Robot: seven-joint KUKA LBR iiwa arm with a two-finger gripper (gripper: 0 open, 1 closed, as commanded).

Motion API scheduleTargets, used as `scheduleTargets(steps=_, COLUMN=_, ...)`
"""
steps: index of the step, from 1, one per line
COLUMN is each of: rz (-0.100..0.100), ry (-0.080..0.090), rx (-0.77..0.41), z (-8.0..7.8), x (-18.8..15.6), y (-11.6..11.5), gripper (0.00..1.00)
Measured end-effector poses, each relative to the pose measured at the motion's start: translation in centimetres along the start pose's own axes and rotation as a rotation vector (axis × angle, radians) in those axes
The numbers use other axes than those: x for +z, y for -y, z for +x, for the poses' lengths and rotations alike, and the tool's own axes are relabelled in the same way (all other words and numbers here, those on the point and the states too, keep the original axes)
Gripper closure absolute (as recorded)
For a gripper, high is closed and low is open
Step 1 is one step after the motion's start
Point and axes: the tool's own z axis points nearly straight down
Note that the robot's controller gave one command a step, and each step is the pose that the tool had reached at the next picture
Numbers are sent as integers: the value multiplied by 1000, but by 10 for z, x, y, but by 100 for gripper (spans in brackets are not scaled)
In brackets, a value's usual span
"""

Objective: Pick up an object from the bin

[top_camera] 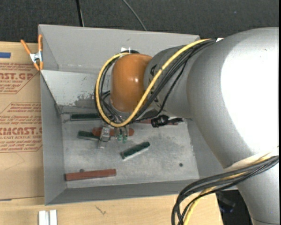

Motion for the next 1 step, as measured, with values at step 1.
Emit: scheduleTargets(steps=1, rz=-1, ry=2, rx=0, z=0, x=-3, y=0, gripper=100)
